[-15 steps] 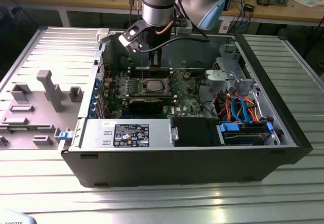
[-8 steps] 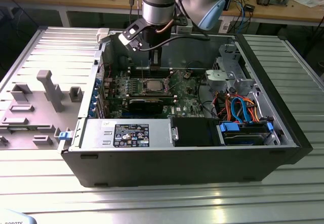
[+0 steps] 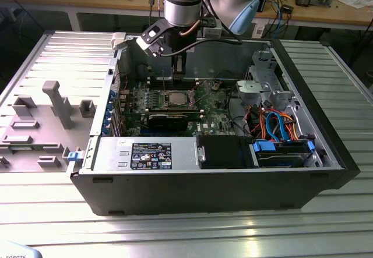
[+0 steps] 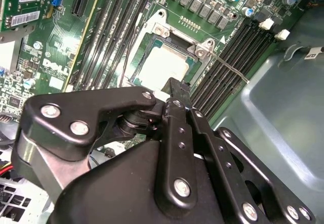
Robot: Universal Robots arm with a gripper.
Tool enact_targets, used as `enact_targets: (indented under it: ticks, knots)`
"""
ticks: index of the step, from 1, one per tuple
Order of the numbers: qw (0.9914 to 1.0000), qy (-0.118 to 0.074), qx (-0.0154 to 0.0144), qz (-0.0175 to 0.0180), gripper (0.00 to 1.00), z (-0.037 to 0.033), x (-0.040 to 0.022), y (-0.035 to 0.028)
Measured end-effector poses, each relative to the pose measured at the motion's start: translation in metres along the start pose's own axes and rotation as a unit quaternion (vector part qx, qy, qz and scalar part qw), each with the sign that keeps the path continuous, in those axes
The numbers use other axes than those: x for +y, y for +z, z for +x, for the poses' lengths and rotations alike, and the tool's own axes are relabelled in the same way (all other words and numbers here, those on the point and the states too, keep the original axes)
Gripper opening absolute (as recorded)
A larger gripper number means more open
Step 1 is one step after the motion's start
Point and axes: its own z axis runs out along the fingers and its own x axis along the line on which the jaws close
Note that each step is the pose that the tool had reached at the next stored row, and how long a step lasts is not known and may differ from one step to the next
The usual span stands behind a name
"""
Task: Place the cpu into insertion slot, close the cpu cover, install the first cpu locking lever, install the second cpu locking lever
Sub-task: 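Close the cpu cover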
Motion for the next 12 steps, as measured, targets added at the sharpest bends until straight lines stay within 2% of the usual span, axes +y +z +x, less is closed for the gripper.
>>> enact_targets:
  ticks: [12]
  knots:
    - [1.00000, 0.000, 0.0000, 0.0000, 0.11, 0.0000, 0.0000, -0.0028]
